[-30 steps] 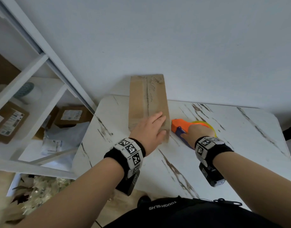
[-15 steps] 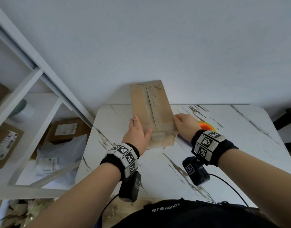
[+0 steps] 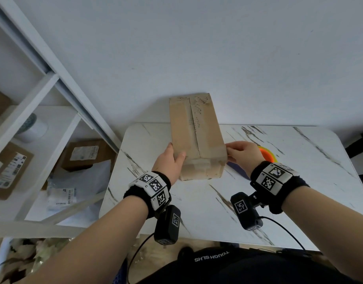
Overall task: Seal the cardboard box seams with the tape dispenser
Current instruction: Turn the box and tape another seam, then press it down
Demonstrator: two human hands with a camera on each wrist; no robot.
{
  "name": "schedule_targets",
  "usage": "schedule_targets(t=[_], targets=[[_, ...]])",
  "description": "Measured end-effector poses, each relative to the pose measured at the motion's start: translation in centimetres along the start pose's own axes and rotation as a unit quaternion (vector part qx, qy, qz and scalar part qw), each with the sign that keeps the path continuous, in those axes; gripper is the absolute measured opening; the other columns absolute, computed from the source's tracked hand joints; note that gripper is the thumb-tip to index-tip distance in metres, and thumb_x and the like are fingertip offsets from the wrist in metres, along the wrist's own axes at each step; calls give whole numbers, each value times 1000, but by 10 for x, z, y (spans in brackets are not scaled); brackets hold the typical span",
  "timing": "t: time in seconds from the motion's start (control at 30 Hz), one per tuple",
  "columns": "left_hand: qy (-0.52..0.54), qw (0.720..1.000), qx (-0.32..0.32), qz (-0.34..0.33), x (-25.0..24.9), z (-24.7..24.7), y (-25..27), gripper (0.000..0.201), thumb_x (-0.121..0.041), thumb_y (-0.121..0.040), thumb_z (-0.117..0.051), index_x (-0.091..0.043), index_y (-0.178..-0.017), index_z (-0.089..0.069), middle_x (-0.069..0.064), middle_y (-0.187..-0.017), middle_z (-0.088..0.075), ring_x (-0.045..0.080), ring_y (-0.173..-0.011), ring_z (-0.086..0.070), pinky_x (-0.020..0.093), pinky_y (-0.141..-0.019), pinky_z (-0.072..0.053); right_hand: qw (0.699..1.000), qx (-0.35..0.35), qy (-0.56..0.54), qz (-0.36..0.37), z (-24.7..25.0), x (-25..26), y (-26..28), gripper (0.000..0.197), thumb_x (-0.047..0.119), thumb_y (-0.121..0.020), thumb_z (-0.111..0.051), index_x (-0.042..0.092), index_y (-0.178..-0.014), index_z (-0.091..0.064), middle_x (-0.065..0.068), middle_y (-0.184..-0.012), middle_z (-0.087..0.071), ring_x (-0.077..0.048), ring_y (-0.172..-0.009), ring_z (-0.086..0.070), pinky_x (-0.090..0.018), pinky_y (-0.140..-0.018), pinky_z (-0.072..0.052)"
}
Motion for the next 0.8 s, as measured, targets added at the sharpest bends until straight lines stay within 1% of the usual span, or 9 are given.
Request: schedule_targets(t=[0.1, 0.2, 0.27, 0.33, 0.37, 0.43, 0.53, 0.7, 0.8], targets=[[14, 1000, -11, -8, -2, 0, 1, 57, -42, -94, -38, -14, -143, -28, 9, -132, -55, 26, -119, -53, 40, -101, -43, 1000, 4, -9, -5, 2, -3, 1, 10, -3, -91, -53, -2, -91, -63, -25, -103, -67, -28, -88, -66, -29, -81, -57], [24, 1000, -13, -9, -4, -2, 0, 57, -41, -94, -39, -14, -143, -28, 9, -132, -55, 26, -119, -53, 41, -102, -43, 1000, -9, 0, -11, 7, -6, 0, 12, 0, -92, -51, 3, -83, -58, -24, -98, -66, -32, -91, -66, -38, -86, -55], [37, 999, -7, -5, -6, -5, -1, 57, -41, -93, -40, -14, -142, -28, 9, -132, -54, 27, -118, -53, 43, -98, -46, 1000, -18, -7, -13, 12, -7, -2, 18, 1, -94, -47, 6, -78, -54, -18, -87, -64, -30, -86, -65, -41, -87, -55], [53, 999, -5, 4, -9, -6, 1, 57, -38, -94, -42, -15, -143, -25, 12, -132, -53, 28, -116, -54, 45, -93, -50, 1000, -23, -3, -3, 17, -7, -5, 20, 2, -95, -46, 9, -77, -53, -14, -76, -60, -26, -73, -63, -40, -80, -57], [56, 998, -10, 6, -10, -6, 2, 59, -35, -94, -42, -15, -145, -21, 13, -134, -51, 29, -118, -53, 45, -95, -49, 1000, -28, 9, 4, 20, -5, -5, 19, 3, -95, -46, 9, -78, -52, -13, -72, -59, -23, -67, -61, -37, -74, -58], [53, 998, -24, -3, -14, -3, 4, 63, -29, -96, -42, -18, -149, -9, 11, -144, -41, 27, -128, -45, 38, -106, -39, 999, -36, 36, 15, 26, -3, -5, 13, 3, -94, -47, 7, -84, -53, -11, -68, -57, -20, -59, -58, -30, -63, -58], [33, 998, -30, -52, -26, -1, 9, 59, -25, -98, -39, -24, -149, -9, 7, -151, -30, 20, -137, -32, 29, -109, -26, 997, -44, 61, 23, 28, -2, -5, 12, 5, -94, -48, 9, -85, -56, -9, -63, -57, -17, -55, -54, -27, -57, -53], [16, 998, -16, -57, -29, -4, 11, 55, -24, -99, -35, -22, -149, -12, 8, -147, -37, 20, -133, -37, 20, -100, -25, 993, -35, 111, 33, 17, -6, -5, 6, 8, -94, -48, 9, -92, -54, -6, -64, -58, -14, -54, -53, -23, -56, -48], [16, 999, -3, -48, -29, -4, 13, 56, -26, -99, -35, -26, -149, -9, 10, -144, -42, 22, -130, -41, 24, -101, -30, 994, -32, 102, 29, 8, -9, -6, 10, 9, -93, -50, 14, -84, -51, -7, -67, -60, -16, -55, -54, -28, -59, -50]])
Point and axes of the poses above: each hand's wrist, its own y-axis away from the middle knuckle, its own z-axis out of the back of the hand, x = y × z, the point moved 10 cm from there along -y, towards the middle knuckle
